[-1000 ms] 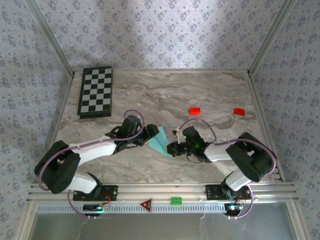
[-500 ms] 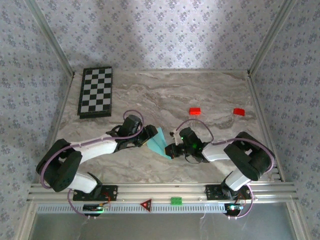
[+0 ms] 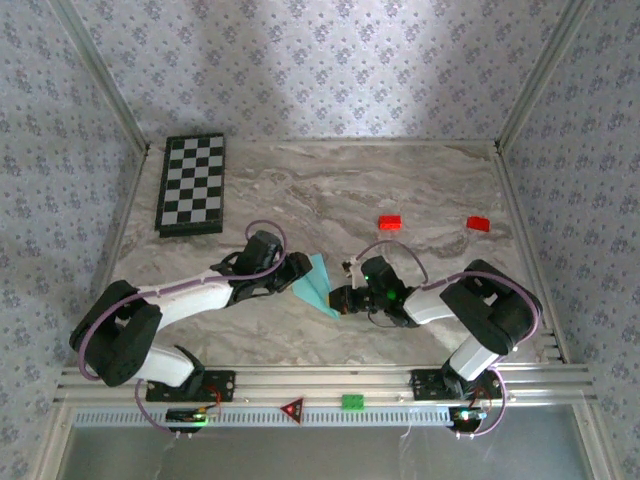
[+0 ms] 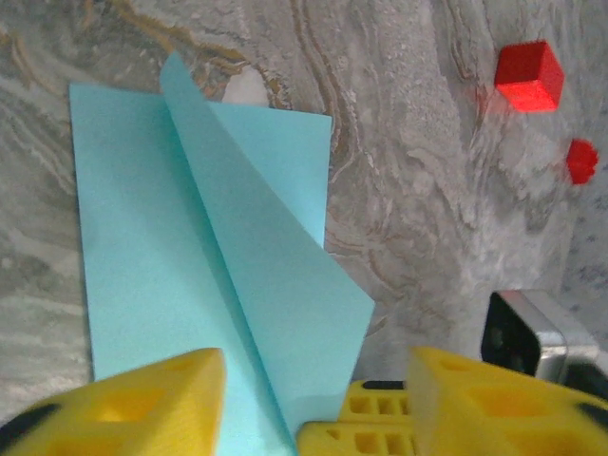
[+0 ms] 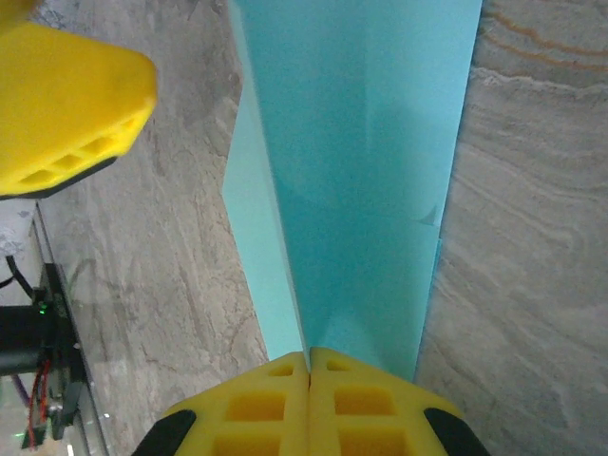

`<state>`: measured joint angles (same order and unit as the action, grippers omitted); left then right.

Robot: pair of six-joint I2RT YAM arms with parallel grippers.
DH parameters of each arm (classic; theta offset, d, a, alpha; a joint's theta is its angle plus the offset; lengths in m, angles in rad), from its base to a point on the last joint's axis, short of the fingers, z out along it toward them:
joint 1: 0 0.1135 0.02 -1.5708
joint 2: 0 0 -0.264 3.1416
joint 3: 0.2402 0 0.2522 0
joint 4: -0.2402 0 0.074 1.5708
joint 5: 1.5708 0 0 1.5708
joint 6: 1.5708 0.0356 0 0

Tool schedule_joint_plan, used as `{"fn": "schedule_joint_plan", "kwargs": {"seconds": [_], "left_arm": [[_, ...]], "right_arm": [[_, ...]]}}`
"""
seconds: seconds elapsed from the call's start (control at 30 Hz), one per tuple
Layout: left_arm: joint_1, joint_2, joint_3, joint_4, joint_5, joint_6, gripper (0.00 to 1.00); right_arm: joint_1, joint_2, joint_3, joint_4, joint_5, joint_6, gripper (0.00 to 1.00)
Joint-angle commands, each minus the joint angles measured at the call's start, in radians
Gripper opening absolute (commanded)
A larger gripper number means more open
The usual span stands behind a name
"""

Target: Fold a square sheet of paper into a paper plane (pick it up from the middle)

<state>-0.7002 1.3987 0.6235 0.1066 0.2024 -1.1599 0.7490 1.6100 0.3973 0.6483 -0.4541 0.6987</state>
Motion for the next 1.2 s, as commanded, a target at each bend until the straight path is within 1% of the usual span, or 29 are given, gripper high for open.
{"fn": "schedule_joint_plan", "kwargs": {"seconds": [0.0,0.13,0.23,0.33,0.47,0.67,0.77,0.83,0.93,1.1,1.13,1.17], "left_arm": [[0.010,0.006,0.036,-0.031,-0.009,0.003,0.70],[0.022,0.032,0.075,-0.110,-0.025,0.000,0.74],[0.036,0.051,0.079,-0.123,-0.026,-0.023,0.75],[0.047,0.073,0.088,-0.133,-0.017,-0.035,0.75],[0.052,0.105,0.115,-0.159,-0.009,-0.035,0.71],[0.057,0.131,0.127,-0.188,-0.001,-0.058,0.63],[0.057,0.134,0.126,-0.195,0.004,-0.068,0.56],[0.058,0.134,0.124,-0.200,0.002,-0.076,0.48],[0.058,0.133,0.119,-0.199,0.007,-0.083,0.37],[0.059,0.124,0.101,-0.177,0.018,-0.102,0.26],[0.058,0.124,0.098,-0.170,0.022,-0.105,0.22],[0.058,0.123,0.097,-0.170,0.023,-0.109,0.20]], "right_arm": [[0.025,-0.034,0.025,-0.087,0.068,-0.062,0.02],[0.069,-0.075,0.060,-0.214,0.178,-0.202,0.03],[0.104,-0.099,0.083,-0.297,0.258,-0.292,0.04],[0.137,-0.116,0.094,-0.337,0.322,-0.361,0.04],[0.192,-0.133,0.115,-0.398,0.408,-0.456,0.05],[0.252,-0.153,0.127,-0.430,0.525,-0.539,0.07],[0.280,-0.160,0.132,-0.436,0.593,-0.554,0.09],[0.289,-0.166,0.130,-0.435,0.617,-0.566,0.10],[0.302,-0.173,0.128,-0.438,0.635,-0.581,0.10],[0.319,-0.175,0.126,-0.447,0.662,-0.597,0.14],[0.324,-0.177,0.125,-0.446,0.668,-0.600,0.14],[0.325,-0.175,0.122,-0.443,0.672,-0.600,0.14]]}}
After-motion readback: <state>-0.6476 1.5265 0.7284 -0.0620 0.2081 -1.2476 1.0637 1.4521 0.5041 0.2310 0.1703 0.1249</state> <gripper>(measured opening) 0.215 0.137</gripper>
